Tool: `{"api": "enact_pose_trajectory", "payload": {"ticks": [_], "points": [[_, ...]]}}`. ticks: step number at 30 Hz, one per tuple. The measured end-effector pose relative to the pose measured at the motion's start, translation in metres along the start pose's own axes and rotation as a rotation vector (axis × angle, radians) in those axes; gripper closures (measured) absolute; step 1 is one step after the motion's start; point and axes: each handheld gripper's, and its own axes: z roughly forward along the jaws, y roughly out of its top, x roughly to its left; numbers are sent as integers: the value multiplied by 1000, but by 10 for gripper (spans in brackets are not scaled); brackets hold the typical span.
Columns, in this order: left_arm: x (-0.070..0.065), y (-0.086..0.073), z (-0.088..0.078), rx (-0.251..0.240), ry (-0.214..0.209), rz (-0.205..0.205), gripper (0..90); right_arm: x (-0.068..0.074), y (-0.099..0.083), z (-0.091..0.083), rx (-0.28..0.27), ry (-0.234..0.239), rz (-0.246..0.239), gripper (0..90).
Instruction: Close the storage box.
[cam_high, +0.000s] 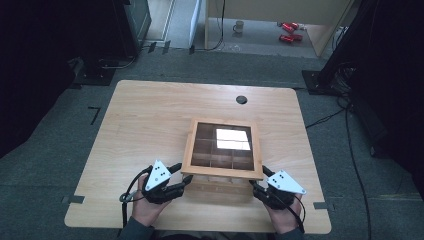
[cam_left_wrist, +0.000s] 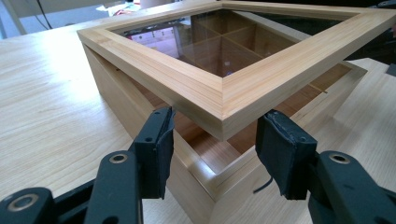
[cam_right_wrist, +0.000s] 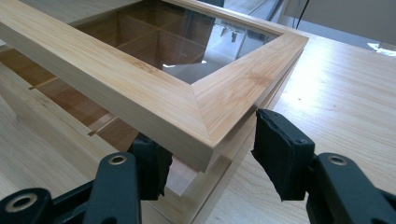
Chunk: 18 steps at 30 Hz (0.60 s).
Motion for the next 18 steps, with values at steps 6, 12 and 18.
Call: {"api": "enact_pose_trajectory", "payload": {"ticks": [6,12,18], "points": [[-2,-6,-1,8,-1,10,470,3,-4,0,19,-10,-16,475],[-5,-10,0,26,1,19,468,9,-7,-3,37,-19,-50,463],[-5,-12,0,26,-4,16,468,9,-10,-6,37,0,-30,448]]}}
